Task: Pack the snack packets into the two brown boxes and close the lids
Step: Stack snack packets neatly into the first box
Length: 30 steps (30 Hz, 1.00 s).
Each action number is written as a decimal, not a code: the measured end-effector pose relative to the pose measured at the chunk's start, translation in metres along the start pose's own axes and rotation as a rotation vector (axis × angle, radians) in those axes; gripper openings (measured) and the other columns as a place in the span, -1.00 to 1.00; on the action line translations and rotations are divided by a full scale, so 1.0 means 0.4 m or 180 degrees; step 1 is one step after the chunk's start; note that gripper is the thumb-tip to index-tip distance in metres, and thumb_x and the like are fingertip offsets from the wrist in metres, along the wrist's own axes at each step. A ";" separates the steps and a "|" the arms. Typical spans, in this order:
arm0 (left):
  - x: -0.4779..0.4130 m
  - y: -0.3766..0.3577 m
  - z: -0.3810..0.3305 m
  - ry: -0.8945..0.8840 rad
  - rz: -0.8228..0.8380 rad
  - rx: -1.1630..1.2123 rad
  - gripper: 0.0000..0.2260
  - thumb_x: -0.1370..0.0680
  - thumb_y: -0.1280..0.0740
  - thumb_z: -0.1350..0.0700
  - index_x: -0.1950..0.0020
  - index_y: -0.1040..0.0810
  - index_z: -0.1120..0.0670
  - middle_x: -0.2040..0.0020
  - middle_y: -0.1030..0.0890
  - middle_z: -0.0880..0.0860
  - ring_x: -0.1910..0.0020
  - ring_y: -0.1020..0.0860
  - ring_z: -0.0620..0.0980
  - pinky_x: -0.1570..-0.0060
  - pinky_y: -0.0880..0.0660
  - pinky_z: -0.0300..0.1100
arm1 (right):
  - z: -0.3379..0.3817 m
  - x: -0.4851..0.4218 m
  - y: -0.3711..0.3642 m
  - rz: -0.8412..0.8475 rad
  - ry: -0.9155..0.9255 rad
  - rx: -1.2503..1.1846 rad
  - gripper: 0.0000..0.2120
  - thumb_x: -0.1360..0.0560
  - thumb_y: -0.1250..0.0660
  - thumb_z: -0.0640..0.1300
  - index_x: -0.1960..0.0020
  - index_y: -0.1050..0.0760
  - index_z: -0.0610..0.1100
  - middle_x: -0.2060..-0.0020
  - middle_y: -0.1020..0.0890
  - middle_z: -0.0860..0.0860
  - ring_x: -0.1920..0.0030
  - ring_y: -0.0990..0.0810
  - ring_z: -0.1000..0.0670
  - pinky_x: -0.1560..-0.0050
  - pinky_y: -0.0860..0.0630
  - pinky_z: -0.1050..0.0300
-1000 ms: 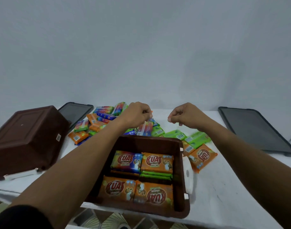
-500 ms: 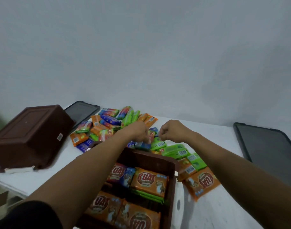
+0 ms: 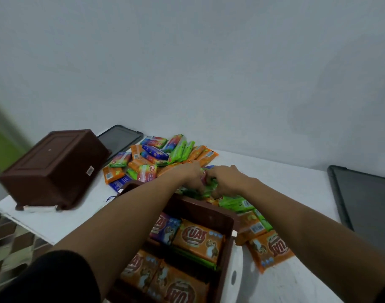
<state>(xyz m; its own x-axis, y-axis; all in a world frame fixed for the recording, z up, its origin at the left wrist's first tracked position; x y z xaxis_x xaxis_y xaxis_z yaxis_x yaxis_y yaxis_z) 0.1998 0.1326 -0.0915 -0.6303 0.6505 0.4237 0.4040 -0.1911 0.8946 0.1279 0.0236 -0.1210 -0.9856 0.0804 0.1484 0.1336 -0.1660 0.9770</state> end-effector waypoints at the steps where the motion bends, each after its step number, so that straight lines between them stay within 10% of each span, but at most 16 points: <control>1: 0.001 0.004 0.001 0.0047 0.0037 0.0125 -0.27 -0.41 -0.56 0.02 -0.42 -0.24 0.19 -0.14 -0.55 0.14 0.00 -0.56 0.09 0.24 -0.50 -0.09 | -0.006 -0.002 -0.004 0.0046 0.0025 0.0039 -0.57 -0.38 -0.51 0.05 -0.19 -0.51 0.02 -0.03 -0.54 0.05 -0.09 -0.53 -0.06 -0.05 -0.26 -0.04; 8: 0.019 0.049 0.017 0.0000 0.0006 0.0507 -0.72 -0.53 -0.37 0.24 -0.22 -0.45 0.23 0.04 -0.54 0.09 0.12 -0.58 0.06 0.25 -0.59 -0.08 | -0.012 -0.001 -0.006 0.0089 0.0294 0.0076 -0.51 -0.40 -0.52 0.04 -0.30 -0.57 -0.02 -0.17 -0.60 -0.04 -0.15 -0.57 -0.11 -0.10 -0.46 0.02; 18: 0.069 0.084 0.047 -0.0195 -0.0181 0.1254 -0.84 -0.53 -0.20 0.35 -0.08 -0.38 0.18 0.12 -0.41 0.09 0.24 -0.35 -0.04 0.30 -0.29 -0.15 | -0.021 0.039 0.044 -0.0273 0.0344 -0.0672 -0.84 -0.54 -0.34 -0.15 -0.02 -0.65 -0.19 0.22 -0.62 -0.04 0.28 -0.47 0.00 0.22 -0.36 0.13; 25: 0.091 0.115 0.095 -0.0503 -0.0334 0.1809 -0.84 -0.52 -0.37 0.12 -0.03 -0.47 0.14 -0.04 -0.52 0.10 0.02 -0.48 0.03 0.05 -0.43 -0.04 | -0.055 0.086 0.065 -0.0460 -0.0434 -0.1276 -0.73 -0.68 -0.14 -0.07 -0.05 -0.55 -0.19 0.05 -0.61 -0.05 0.07 -0.55 -0.05 0.02 -0.49 0.02; 30: 0.106 0.130 0.137 -0.0810 -0.0285 0.2118 -0.86 -0.54 -0.44 0.15 -0.02 -0.54 0.17 -0.07 -0.56 0.04 -0.05 -0.55 0.00 -0.11 -0.46 -0.05 | -0.014 0.147 0.150 -0.0928 -0.0895 -0.2235 -0.76 -0.68 -0.05 -0.14 0.15 -0.31 -0.16 0.26 -0.39 -0.02 0.32 -0.34 0.05 0.35 -0.33 0.19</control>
<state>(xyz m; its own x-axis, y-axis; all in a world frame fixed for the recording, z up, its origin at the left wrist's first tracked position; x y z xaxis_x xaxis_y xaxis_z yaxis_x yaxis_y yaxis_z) 0.2303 0.1906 -0.0347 -0.5387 0.8094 0.2338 0.7276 0.3070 0.6135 0.0775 0.0127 -0.0546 -0.8955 0.4442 0.0266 -0.3128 -0.6709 0.6723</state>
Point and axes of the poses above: each hand's wrist, its own x-axis away from the middle knuckle, its own y-axis out of the back of the hand, z = x × y, the point moved 4 cm from there along -x, towards the middle knuckle
